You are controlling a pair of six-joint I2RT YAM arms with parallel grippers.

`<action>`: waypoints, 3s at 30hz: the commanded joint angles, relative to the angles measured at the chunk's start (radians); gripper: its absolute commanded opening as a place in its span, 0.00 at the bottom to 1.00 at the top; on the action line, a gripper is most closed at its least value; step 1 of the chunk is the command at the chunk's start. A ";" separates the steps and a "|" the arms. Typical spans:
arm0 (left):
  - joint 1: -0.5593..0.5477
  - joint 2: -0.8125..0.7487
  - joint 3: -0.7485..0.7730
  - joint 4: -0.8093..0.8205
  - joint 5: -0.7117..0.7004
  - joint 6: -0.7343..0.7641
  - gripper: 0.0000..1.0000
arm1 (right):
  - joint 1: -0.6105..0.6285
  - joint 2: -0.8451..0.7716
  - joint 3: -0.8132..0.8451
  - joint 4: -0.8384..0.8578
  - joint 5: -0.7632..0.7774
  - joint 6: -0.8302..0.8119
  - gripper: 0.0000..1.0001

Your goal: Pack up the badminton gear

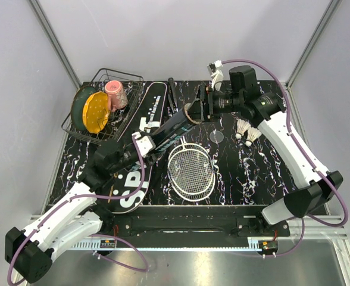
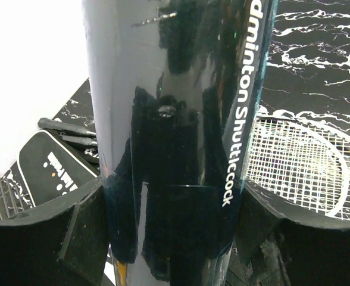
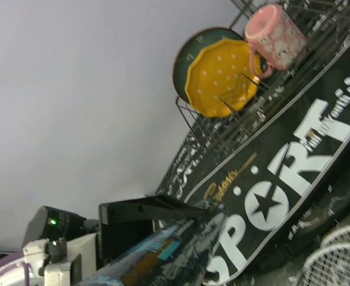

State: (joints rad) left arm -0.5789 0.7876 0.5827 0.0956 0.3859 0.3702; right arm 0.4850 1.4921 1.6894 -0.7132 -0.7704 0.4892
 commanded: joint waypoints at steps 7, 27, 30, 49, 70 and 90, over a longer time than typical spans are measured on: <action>-0.022 -0.030 0.065 0.099 0.051 0.061 0.00 | 0.027 0.065 0.073 -0.213 0.169 -0.159 0.82; -0.025 -0.004 0.092 0.082 -0.246 0.022 0.00 | -0.196 -0.402 -0.216 0.012 1.045 0.061 1.00; -0.025 -0.014 0.088 0.088 -0.243 0.021 0.00 | -0.365 -0.330 -0.293 0.017 0.962 0.117 1.00; -0.027 -0.019 0.094 0.095 -0.194 -0.013 0.00 | -0.753 0.349 -0.151 -0.071 0.674 0.595 0.86; -0.025 -0.005 0.094 0.098 -0.191 -0.020 0.00 | -0.753 0.438 -0.324 0.029 0.579 0.661 0.53; -0.027 0.010 0.100 0.089 -0.171 -0.019 0.00 | -0.688 -0.216 -0.544 0.567 0.081 0.321 0.00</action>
State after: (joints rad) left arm -0.6033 0.7948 0.6228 0.0845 0.1875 0.3580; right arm -0.2592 1.3842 1.1488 -0.4858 -0.3267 0.9470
